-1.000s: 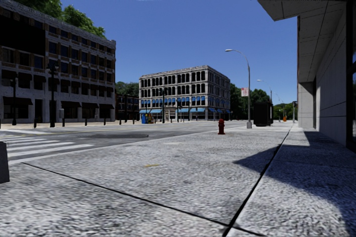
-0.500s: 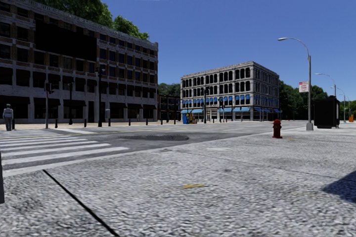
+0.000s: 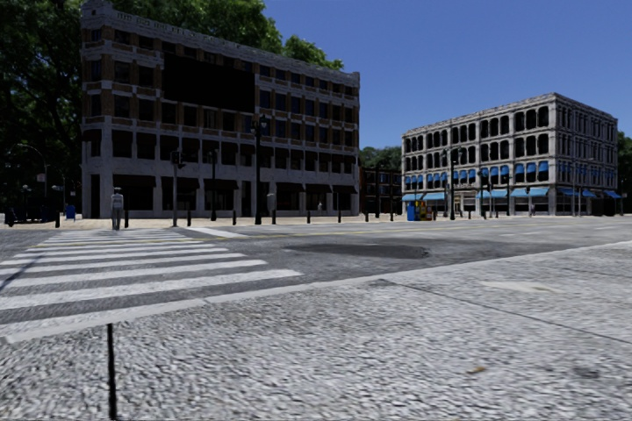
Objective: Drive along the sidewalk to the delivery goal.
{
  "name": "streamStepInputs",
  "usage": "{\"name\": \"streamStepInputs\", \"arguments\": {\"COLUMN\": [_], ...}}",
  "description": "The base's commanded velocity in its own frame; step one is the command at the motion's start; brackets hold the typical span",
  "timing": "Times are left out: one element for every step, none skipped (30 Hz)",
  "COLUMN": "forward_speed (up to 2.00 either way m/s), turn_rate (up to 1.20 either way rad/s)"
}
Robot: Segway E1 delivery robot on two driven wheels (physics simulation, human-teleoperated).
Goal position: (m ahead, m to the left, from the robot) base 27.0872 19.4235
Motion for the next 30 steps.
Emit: {"name": "streamStepInputs", "arguments": {"forward_speed": [2.0, 2.0, 2.0, 2.0, 2.0, 2.0, 2.0, 2.0, 2.0, 2.0, 2.0, 2.0, 2.0, 2.0, 2.0, 2.0, 2.0, 2.0, 2.0, 2.0, 2.0, 2.0, 2.0, 2.0, 2.0, 2.0, 2.0, 2.0, 2.0, 2.0], "turn_rate": [0.59, 0.59, 0.59, 0.59, 0.59, 0.59, 0.59, 0.59, 0.59, 0.59, 0.59, 0.59, 0.59, 0.59, 0.59, 0.59, 0.59, 0.59, 0.59, 0.58, 0.58, 0.58, 0.58, 0.58, 0.58, 0.58, 0.58, 0.58, 0.58, 0.58]}}
